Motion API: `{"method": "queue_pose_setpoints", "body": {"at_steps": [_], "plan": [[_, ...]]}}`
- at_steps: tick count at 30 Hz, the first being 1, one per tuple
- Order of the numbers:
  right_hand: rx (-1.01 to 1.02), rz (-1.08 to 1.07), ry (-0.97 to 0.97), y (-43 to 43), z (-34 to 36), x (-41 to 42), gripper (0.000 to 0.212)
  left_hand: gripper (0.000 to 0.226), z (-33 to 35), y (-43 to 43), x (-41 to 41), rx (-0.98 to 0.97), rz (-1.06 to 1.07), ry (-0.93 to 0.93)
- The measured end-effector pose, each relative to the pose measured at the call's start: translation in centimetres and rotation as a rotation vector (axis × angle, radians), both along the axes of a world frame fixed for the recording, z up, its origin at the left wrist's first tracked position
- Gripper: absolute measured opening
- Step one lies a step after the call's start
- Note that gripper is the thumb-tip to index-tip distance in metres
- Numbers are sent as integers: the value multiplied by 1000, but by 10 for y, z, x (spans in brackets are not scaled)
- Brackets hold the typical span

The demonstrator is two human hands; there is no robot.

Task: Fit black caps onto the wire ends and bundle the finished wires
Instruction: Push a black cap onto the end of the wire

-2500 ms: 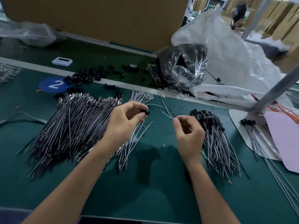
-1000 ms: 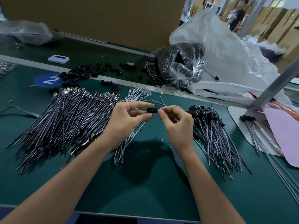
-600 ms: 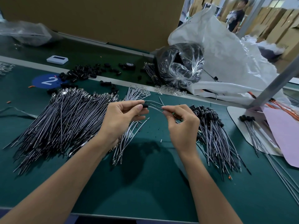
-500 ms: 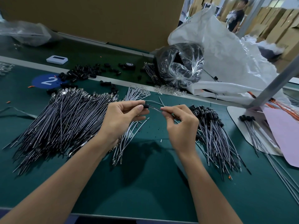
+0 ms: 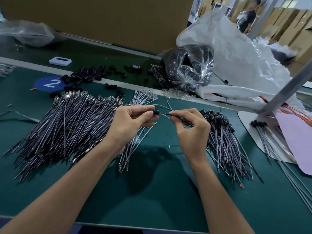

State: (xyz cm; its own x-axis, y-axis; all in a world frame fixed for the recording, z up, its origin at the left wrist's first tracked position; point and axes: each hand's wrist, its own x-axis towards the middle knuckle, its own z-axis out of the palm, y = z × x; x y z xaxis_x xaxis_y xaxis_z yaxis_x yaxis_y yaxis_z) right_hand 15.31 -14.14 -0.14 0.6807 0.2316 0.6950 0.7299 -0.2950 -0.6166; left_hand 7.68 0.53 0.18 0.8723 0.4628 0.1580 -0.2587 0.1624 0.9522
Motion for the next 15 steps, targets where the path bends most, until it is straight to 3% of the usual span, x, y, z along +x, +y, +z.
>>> {"method": "queue_pose_setpoints", "body": {"at_steps": [15], "plan": [[-58,235,172,4,0,-5,21,9,2,-5,-5,89,-61,47]]}}
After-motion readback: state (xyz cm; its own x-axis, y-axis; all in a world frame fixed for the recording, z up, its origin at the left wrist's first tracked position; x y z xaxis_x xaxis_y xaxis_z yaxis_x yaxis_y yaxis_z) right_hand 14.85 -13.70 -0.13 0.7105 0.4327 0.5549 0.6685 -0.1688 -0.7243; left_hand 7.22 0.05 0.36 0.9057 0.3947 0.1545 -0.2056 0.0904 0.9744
